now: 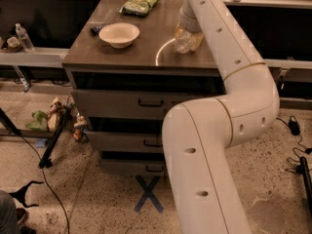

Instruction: Place water bottle into paper bowl

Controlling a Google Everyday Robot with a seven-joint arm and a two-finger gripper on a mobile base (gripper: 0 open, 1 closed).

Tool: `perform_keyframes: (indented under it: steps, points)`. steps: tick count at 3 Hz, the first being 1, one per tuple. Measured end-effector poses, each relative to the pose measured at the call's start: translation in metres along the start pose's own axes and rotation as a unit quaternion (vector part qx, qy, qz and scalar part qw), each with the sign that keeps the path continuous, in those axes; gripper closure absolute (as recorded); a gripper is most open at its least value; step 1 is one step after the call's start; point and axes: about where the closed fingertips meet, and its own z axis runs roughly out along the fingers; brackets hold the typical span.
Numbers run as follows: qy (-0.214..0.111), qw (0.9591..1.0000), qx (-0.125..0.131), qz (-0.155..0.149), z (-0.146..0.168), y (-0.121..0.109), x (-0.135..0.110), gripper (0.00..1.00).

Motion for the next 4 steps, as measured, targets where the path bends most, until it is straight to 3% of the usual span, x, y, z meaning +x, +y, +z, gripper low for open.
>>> perform_keyframes:
  steps: [1,2,3,4]
  points:
    - [-0.018,0.9980,0.060,-0.001,-0.047,0.002,0.003,1.00]
    - [-0.055,0.9879,0.144,0.010,-0.106,-0.011,-0.010,1.00]
    - [-0.111,0.9690,0.220,0.011,-0.131,-0.044,-0.036,1.00]
    - [-0.109,0.9684,0.224,0.012,-0.127,-0.048,-0.035,1.00]
